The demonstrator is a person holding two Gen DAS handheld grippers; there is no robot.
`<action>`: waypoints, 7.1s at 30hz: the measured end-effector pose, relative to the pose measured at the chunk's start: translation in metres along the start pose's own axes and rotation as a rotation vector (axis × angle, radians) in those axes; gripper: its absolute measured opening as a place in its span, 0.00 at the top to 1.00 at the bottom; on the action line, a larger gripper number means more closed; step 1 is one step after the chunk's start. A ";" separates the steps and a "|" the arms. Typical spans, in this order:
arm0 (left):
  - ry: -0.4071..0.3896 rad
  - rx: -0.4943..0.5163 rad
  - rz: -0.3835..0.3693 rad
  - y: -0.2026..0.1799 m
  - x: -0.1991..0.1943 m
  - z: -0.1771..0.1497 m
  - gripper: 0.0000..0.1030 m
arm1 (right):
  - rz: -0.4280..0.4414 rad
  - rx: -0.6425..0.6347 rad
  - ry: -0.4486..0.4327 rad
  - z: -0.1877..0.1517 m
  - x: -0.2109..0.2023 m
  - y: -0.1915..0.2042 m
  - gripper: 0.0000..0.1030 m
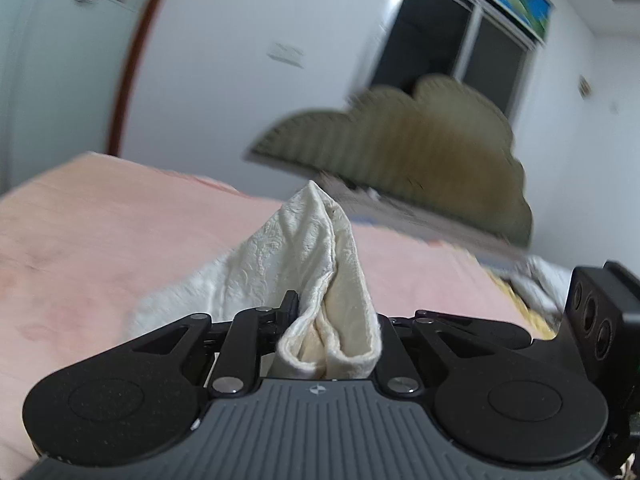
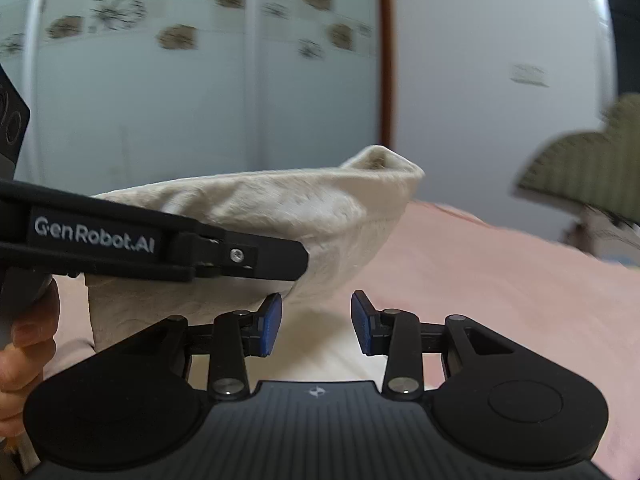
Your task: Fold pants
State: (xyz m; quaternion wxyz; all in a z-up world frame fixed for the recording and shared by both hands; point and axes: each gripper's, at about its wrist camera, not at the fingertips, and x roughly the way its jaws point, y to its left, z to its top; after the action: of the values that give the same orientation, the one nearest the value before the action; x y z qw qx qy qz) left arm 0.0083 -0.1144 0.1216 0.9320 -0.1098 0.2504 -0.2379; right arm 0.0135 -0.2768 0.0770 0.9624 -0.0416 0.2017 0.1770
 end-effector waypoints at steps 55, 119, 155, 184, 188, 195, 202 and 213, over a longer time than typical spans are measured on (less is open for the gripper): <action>0.245 0.185 -0.116 0.037 -0.001 -0.063 0.25 | 0.118 0.755 -0.102 -0.110 -0.131 -0.103 0.52; 0.269 0.590 -0.139 0.045 -0.033 -0.100 0.13 | -0.155 0.710 0.087 -0.121 -0.107 -0.067 0.43; 0.009 0.931 0.016 -0.075 0.014 -0.153 0.09 | 0.157 1.070 -0.188 -0.125 -0.117 -0.080 0.87; 0.167 0.624 0.226 0.073 -0.044 -0.127 0.17 | 0.006 1.034 0.027 -0.168 -0.114 -0.078 0.84; 0.130 0.574 0.173 0.080 -0.059 -0.116 0.10 | -0.223 0.714 0.042 -0.119 -0.131 -0.063 0.79; 0.146 0.405 0.071 0.075 -0.007 -0.080 0.09 | -0.129 0.436 0.214 -0.090 -0.063 -0.028 0.82; 0.244 0.213 -0.068 0.106 0.032 -0.059 0.08 | -0.249 0.563 0.106 -0.083 -0.086 -0.070 0.58; 0.460 -0.217 -0.222 0.170 0.099 -0.055 0.04 | 0.015 0.765 0.193 -0.118 -0.031 -0.111 0.33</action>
State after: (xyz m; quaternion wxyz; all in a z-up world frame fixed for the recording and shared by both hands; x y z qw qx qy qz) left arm 0.1206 -0.0217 -0.0214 0.8018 -0.1788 0.4659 -0.3289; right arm -0.0168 -0.4086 -0.0172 0.8837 0.3050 0.3431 0.0912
